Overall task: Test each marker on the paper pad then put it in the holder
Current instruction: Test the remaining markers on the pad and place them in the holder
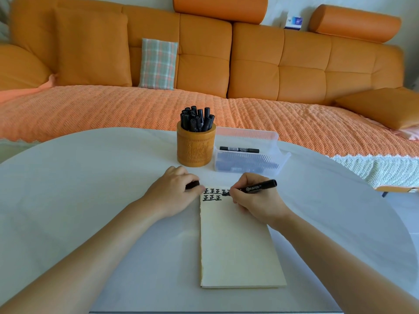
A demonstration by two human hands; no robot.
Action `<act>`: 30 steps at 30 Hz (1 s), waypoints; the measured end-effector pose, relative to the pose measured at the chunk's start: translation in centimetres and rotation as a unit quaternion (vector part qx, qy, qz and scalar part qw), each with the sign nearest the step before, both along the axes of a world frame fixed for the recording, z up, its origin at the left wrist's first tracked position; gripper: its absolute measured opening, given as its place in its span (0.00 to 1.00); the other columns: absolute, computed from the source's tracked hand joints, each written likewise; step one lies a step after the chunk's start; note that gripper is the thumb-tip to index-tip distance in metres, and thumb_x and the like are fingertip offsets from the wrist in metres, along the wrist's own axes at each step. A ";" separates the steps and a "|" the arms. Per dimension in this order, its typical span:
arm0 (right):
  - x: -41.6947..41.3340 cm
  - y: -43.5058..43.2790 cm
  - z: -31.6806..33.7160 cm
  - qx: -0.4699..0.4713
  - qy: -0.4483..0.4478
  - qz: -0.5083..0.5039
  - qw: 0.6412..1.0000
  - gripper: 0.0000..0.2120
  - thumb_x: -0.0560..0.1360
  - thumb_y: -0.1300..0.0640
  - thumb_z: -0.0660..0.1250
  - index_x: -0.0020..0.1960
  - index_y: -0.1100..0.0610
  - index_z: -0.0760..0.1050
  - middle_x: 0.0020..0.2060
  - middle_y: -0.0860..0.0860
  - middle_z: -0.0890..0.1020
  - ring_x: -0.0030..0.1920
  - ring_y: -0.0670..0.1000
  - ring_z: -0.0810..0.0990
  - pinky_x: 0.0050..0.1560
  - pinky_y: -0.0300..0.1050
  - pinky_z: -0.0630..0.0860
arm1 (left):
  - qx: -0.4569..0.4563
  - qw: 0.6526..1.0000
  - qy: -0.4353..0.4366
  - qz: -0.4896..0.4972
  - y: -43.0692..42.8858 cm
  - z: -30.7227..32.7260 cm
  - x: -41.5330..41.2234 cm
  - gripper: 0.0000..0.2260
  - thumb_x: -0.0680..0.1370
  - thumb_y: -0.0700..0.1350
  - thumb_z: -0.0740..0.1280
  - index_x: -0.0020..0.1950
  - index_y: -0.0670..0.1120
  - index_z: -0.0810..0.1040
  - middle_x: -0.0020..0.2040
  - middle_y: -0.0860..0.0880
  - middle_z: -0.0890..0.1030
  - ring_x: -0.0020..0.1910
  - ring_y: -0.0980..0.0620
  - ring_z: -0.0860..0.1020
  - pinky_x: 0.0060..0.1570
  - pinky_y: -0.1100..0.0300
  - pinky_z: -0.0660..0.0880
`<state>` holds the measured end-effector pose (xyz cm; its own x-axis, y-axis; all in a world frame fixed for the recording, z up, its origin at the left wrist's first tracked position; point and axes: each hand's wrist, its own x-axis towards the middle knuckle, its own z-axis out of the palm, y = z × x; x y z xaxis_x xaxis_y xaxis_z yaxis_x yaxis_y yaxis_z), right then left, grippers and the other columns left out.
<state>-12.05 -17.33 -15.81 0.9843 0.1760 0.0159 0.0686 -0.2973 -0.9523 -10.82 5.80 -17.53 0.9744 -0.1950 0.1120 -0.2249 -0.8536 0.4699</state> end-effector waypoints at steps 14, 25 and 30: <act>0.1 0.3 -0.6 -0.040 -0.023 -0.012 0.999 0.08 0.73 0.64 0.71 0.38 0.61 0.73 0.26 0.47 0.76 0.24 0.46 0.71 0.25 0.37 0.67 | -0.004 0.998 0.012 -0.056 0.0 -0.1 -0.1 0.30 0.68 0.69 0.70 0.67 0.60 0.73 0.54 0.60 0.68 0.59 0.59 0.63 0.62 0.58 0.65; 0.2 0.5 -1.0 -0.069 -0.034 -0.011 0.997 0.12 0.72 0.62 0.72 0.33 0.55 0.72 0.32 0.49 0.80 0.28 0.45 0.71 0.28 0.38 0.69 | -0.003 0.998 0.022 -0.064 -0.1 0.0 0.1 0.34 0.64 0.72 0.69 0.67 0.59 0.74 0.53 0.60 0.69 0.58 0.59 0.64 0.61 0.58 0.67; 0.2 0.4 -0.9 -0.095 -0.054 -0.020 0.994 0.11 0.71 0.62 0.70 0.34 0.55 0.70 0.32 0.51 0.79 0.29 0.45 0.71 0.29 0.37 0.69 | -0.006 0.998 0.021 -0.062 -0.1 0.0 0.1 0.31 0.67 0.69 0.71 0.67 0.58 0.74 0.53 0.60 0.69 0.58 0.58 0.64 0.62 0.56 0.68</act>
